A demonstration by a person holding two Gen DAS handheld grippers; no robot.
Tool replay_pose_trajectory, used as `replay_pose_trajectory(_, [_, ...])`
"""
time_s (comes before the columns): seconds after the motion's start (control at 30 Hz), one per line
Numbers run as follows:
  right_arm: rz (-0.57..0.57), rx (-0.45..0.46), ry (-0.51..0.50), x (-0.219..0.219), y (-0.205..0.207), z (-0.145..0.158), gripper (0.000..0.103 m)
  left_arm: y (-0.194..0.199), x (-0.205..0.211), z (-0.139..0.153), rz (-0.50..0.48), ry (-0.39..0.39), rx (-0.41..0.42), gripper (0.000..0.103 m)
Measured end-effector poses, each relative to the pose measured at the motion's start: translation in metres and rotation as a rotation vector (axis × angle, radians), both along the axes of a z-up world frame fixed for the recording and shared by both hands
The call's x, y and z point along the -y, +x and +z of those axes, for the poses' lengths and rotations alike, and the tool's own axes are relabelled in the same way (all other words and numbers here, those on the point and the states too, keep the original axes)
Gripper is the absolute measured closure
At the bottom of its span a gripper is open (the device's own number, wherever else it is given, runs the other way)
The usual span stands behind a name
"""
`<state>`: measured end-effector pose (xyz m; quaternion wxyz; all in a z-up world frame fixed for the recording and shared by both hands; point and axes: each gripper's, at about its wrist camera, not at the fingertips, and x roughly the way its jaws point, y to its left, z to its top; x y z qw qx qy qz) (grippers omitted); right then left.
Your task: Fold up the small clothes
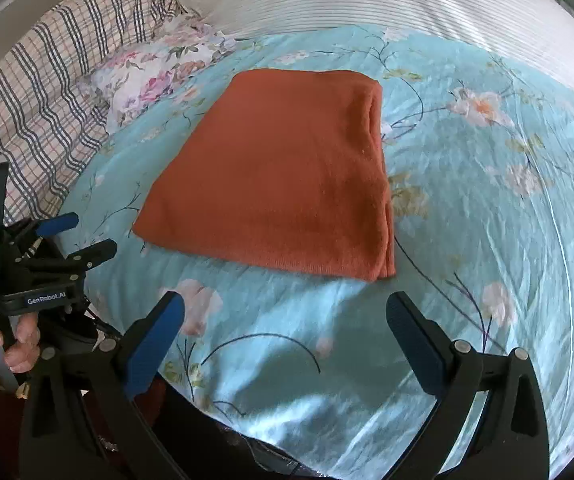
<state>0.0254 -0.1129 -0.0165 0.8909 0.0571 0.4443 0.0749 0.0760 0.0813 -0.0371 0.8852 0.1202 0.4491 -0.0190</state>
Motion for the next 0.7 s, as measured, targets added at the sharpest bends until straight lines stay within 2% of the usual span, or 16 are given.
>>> replay_pose_trajectory(0.17, [0.011, 0.016, -0.004, -0.004, 0.012, 0.007, 0.002, 0.005, 0.002, 0.006, -0.004, -0.024, 0.008, 0.015])
replay_pose_trajectory(0.4, [0.03, 0.033, -0.021, -0.01, 0.028, 0.015, 0.002, 0.011, 0.009, 0.017, -0.003, -0.018, 0.035, 0.015])
replay_pose_trajectory(0.7, [0.027, 0.022, -0.004, -0.009, 0.045, 0.015, 0.002, 0.027, 0.006, 0.026, 0.016, -0.03, 0.049, 0.015])
